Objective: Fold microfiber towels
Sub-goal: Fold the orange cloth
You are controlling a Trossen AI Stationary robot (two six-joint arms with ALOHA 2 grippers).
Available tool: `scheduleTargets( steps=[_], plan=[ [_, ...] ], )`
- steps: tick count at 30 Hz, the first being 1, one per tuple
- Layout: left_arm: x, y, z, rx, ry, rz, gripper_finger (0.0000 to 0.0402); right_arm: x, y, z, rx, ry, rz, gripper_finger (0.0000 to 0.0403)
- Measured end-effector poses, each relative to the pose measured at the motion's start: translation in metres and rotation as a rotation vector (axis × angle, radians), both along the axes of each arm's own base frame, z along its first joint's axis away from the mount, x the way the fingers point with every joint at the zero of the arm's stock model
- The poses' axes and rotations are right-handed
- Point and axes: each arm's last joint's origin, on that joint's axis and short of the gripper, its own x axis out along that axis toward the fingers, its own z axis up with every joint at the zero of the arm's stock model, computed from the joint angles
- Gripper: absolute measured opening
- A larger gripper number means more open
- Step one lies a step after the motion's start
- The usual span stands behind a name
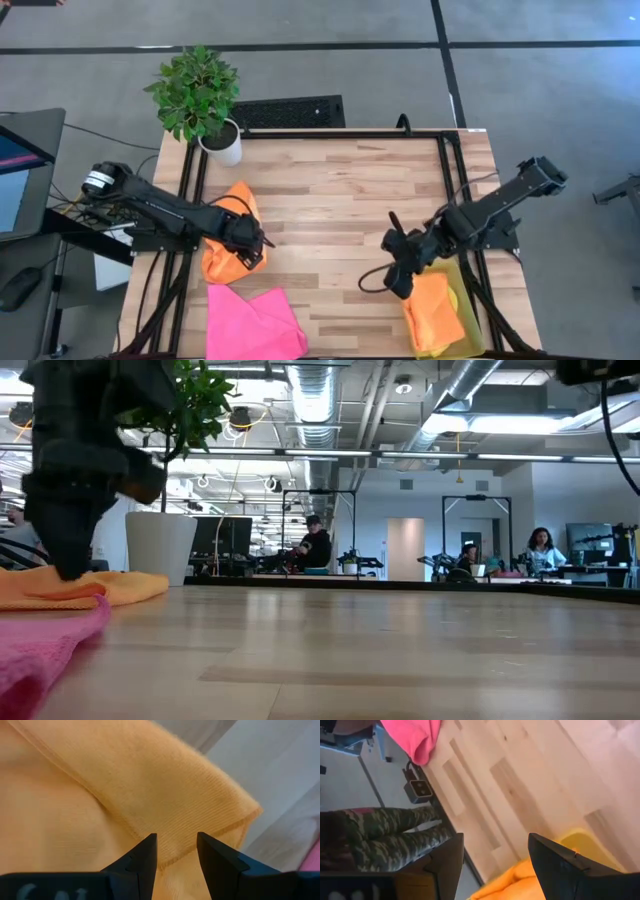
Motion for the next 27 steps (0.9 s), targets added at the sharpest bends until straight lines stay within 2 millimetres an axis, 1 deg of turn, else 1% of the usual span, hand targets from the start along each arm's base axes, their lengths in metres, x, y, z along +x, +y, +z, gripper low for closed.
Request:
scheduleTargets(
  steps=[3,8,11,17,21,27],
  plan=[
    [-0.001,-0.003,-0.006,-0.019,-0.022,-0.040,0.0131,0.003,-0.006,0.000,-0.011,-0.011,0.020,0.0244],
    [-0.004,-0.012,-0.004,0.036,-0.030,-0.216,0.0131,0.007,-0.012,0.000,-0.022,-0.021,0.023,0.0244],
    [-0.006,-0.019,-0.003,0.065,-0.032,-0.309,0.0131,0.007,-0.012,0.000,-0.022,-0.021,0.023,0.0244],
    [-0.019,-0.024,-0.004,0.135,0.059,-0.359,0.0131,0.007,-0.012,0.000,-0.021,-0.020,0.023,0.0244],
    [-0.022,-0.024,-0.009,0.177,0.057,-0.372,0.0131,0.007,-0.012,0.000,-0.021,-0.020,0.022,0.0244],
    [-0.026,-0.023,-0.019,0.160,0.041,-0.356,0.0131,0.007,-0.012,0.000,-0.021,-0.020,0.022,0.0244]
  ],
)
